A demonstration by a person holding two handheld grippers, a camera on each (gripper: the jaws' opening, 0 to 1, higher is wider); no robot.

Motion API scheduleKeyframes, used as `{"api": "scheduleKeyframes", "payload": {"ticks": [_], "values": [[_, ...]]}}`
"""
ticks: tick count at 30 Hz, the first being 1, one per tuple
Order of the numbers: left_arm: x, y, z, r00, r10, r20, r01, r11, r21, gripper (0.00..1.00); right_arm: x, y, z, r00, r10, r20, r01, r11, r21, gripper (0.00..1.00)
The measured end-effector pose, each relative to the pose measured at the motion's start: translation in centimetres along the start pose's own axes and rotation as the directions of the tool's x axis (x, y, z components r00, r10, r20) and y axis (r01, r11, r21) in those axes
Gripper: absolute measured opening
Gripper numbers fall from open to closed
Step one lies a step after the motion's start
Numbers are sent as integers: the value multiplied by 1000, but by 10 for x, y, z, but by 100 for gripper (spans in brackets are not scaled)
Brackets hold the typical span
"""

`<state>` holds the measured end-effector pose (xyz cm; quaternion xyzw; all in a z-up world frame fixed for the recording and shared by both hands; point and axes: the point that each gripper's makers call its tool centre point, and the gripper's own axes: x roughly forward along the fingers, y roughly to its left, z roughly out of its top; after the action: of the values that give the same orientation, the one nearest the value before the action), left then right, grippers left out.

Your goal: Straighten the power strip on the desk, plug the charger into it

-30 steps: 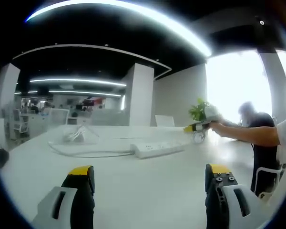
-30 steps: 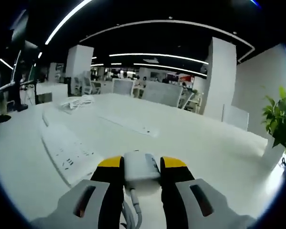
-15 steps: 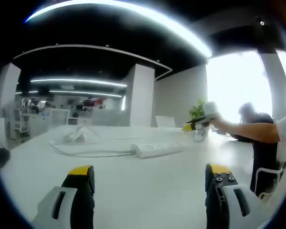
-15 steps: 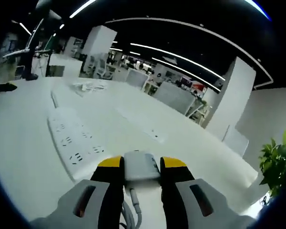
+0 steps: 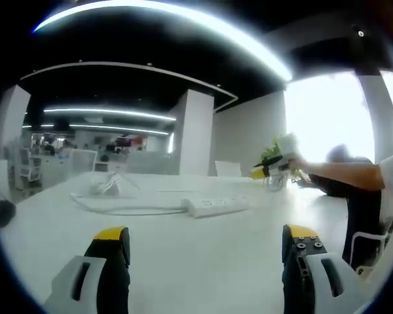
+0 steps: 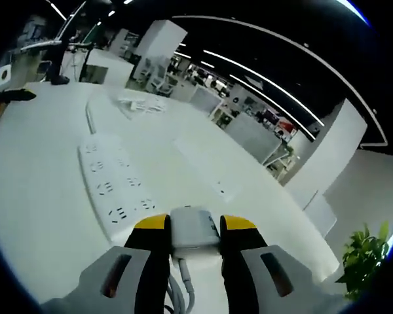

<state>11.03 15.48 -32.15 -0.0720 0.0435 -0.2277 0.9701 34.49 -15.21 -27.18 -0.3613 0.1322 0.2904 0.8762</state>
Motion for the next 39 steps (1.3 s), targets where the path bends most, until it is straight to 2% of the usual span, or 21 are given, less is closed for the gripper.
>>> {"api": "scheduleKeyframes", "payload": {"ticks": [13, 20, 26, 36, 39], "values": [[-4, 3, -1, 1000, 7, 4, -7, 1000, -5, 99, -3, 16, 13, 995, 59, -75, -69, 987, -146, 27], [-5, 4, 2, 1000, 14, 8, -14, 1000, 1, 99, -6, 19, 22, 994, 79, -76, -92, 978, -188, 27], [-2, 2, 3, 1000, 9, 8, -9, 1000, 7, 99, -6, 19, 30, 989, 109, -101, -130, 963, -236, 27], [4, 1, 2, 1000, 2, -5, -2, 1000, 13, 99, -8, 24, 37, 975, 159, -156, -204, 920, -336, 27], [4, 1, 2, 1000, 3, -9, -2, 1000, 17, 99, -8, 27, 39, 970, 177, -167, -225, 913, -341, 27]]}}
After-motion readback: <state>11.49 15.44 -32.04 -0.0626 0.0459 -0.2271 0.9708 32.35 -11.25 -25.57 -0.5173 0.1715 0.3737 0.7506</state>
